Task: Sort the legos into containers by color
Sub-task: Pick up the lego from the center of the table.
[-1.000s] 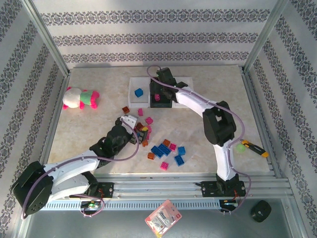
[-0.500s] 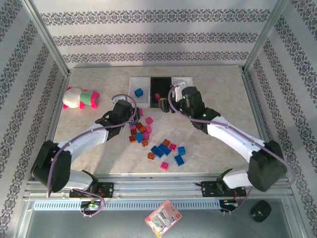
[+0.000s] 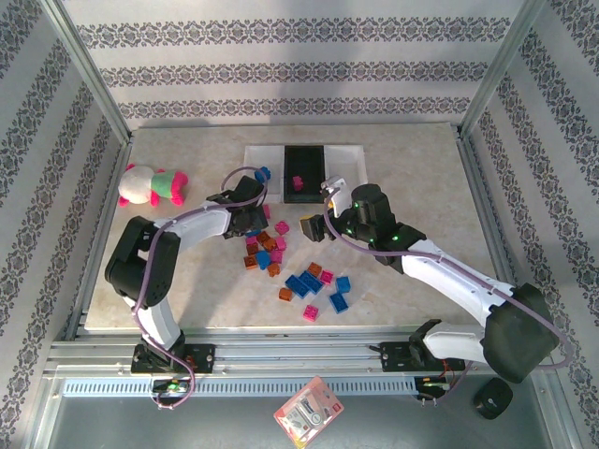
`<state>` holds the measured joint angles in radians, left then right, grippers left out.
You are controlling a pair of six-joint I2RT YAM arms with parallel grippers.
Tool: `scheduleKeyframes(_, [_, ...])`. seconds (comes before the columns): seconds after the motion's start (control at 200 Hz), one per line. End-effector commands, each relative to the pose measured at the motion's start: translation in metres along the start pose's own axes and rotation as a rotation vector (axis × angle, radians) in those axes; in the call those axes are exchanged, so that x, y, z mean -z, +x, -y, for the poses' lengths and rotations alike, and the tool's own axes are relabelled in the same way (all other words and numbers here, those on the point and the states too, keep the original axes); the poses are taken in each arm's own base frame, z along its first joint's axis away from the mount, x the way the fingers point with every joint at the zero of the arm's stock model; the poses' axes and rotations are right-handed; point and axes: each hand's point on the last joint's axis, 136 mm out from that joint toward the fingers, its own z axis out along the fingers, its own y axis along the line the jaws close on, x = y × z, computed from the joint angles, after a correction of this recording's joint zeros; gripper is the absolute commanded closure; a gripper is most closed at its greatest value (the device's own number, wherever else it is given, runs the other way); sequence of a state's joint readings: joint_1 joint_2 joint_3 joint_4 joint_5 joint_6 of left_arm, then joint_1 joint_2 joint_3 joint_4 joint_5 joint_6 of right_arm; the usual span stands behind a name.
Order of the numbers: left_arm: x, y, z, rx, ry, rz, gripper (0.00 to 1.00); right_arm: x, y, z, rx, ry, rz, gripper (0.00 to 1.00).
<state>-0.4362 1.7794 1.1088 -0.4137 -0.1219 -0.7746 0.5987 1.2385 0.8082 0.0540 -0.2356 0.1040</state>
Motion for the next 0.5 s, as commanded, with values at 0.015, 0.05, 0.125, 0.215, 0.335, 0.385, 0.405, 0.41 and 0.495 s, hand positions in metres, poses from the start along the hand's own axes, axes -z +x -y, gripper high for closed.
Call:
scheduleKeyframes(0.015, [-0.006,0.007,-0.005,0.035,-0.025,-0.062,0.34,0.003,-0.008,-0.014,0.015,-0.06,0.035,0.13])
scheduleKeyframes(0.05, [-0.008,0.009,-0.006,0.035,-0.027,-0.071,0.36,0.003,-0.009,-0.015,0.015,-0.065,0.037,0.13])
scheduleKeyframes(0.125, [-0.01,0.011,-0.005,0.036,-0.021,-0.081,0.47,0.002,-0.009,-0.016,0.016,-0.069,0.036,0.13])
scheduleKeyframes(0.215, [-0.008,0.012,-0.005,0.032,-0.016,-0.081,0.58,0.003,-0.011,-0.015,0.023,-0.061,0.035,0.13])
scheduleKeyframes(0.335, [0.003,0.005,-0.009,0.02,-0.026,-0.05,0.64,0.006,-0.014,-0.016,0.029,-0.062,0.043,0.13])
scheduleKeyframes(0.385, [0.011,0.0,-0.011,0.011,-0.03,-0.03,0.64,0.007,-0.016,-0.018,0.028,-0.07,0.048,0.13])
scheduleKeyframes(0.405, [0.015,-0.002,-0.011,0.008,-0.03,-0.021,0.64,0.007,-0.017,-0.02,0.028,-0.076,0.049,0.13])
scheduleKeyframes(0.41, [0.016,-0.003,-0.011,0.007,-0.029,-0.018,0.64,0.008,-0.017,-0.02,0.028,-0.077,0.051,0.13])
scheduleKeyframes(0.495, [0.033,-0.016,-0.008,-0.011,-0.014,0.031,0.64,0.01,-0.021,-0.025,0.029,-0.098,0.061,0.13])
